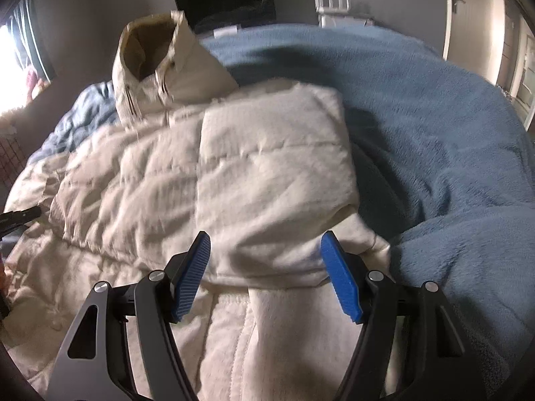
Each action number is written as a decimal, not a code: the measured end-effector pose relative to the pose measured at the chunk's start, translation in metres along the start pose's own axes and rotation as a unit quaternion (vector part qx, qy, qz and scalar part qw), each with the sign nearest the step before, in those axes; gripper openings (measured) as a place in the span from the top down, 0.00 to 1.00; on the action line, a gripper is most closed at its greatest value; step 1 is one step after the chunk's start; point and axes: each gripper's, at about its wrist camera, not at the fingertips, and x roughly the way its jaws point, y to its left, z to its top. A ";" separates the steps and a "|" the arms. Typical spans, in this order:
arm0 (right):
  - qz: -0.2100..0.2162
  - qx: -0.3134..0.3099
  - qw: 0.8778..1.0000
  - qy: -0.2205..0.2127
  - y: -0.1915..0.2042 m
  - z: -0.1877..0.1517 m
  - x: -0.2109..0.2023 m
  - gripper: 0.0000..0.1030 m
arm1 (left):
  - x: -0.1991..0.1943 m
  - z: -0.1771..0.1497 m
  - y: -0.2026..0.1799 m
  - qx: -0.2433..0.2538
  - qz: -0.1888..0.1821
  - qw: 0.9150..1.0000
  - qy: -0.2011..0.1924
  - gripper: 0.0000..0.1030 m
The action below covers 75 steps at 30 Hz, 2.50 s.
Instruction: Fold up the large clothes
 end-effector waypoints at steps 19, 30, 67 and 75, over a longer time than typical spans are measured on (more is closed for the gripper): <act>-0.002 -0.023 0.997 0.068 0.016 -0.001 0.039 0.36 | 0.023 -0.010 0.012 -0.004 0.055 0.997 0.046 0.84; -0.018 -0.036 0.996 0.084 0.022 -0.006 0.047 0.32 | -0.012 0.000 -0.004 0.024 0.042 0.998 -0.045 0.55; -0.080 -0.001 0.993 0.092 0.024 0.030 0.093 0.07 | 0.075 -0.022 -0.056 0.170 0.029 0.984 0.052 0.36; -0.082 0.001 0.993 0.085 0.019 0.032 0.093 0.07 | 0.071 -0.023 -0.060 0.179 0.023 0.983 0.042 0.31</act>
